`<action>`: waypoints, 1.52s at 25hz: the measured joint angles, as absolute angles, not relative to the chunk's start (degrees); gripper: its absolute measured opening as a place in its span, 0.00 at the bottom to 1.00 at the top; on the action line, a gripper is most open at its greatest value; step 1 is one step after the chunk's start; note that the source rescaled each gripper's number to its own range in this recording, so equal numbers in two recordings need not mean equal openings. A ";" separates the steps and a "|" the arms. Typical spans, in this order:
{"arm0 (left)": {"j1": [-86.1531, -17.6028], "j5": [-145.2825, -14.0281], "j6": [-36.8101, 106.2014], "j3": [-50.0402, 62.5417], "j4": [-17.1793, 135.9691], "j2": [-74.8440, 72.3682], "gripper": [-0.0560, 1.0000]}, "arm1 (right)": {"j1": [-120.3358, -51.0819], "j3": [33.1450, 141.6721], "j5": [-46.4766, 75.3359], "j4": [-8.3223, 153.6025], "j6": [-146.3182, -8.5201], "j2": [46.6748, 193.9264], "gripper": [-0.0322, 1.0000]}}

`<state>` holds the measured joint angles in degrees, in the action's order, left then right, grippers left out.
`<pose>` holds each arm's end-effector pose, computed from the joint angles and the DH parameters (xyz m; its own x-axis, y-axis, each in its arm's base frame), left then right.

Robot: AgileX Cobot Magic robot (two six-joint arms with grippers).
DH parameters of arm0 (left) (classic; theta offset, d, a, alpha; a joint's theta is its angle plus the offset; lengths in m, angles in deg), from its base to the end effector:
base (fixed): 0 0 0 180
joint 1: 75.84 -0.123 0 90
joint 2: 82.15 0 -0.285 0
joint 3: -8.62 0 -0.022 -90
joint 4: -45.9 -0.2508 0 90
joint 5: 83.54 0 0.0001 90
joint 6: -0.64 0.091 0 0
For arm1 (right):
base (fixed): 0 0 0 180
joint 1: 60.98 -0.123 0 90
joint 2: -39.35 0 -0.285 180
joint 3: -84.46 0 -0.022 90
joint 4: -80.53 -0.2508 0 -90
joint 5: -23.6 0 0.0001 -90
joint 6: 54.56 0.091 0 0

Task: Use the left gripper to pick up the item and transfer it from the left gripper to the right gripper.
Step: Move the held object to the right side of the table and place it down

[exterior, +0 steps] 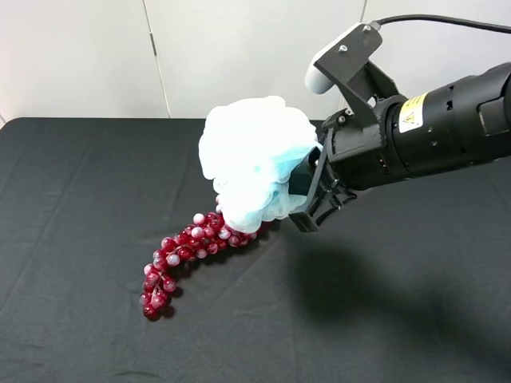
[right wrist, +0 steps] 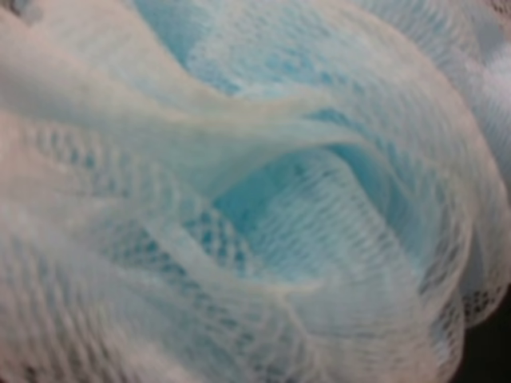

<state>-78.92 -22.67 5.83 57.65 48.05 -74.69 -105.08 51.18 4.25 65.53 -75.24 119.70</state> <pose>-0.0047 -0.0032 0.2749 -0.4592 0.0476 -0.8870 0.0086 0.9988 0.0492 0.1796 0.1850 0.2624 -0.3973 -0.5419 -0.7406 -0.7888 0.6141 -0.0261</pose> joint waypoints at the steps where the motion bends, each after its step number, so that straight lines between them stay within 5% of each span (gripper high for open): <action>1: -78.92 -22.67 5.83 57.65 48.05 -74.69 0.97 | -105.08 51.95 2.38 66.12 -74.17 119.70 0.03; 13: -78.92 -22.67 5.83 57.65 48.05 -74.69 0.97 | -102.00 65.41 -24.37 89.09 -49.29 119.69 0.03; 26: -78.92 -22.67 5.83 57.65 48.05 -74.69 0.97 | -76.59 65.63 -30.50 80.04 -59.67 119.83 0.03; 38: -78.92 -22.67 5.83 57.65 48.05 -74.69 0.97 | -74.30 65.70 -30.94 75.79 -62.60 128.18 0.03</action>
<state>-78.92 -22.67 5.83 57.65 48.05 -74.69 -74.30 65.70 -30.94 75.79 -62.60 128.18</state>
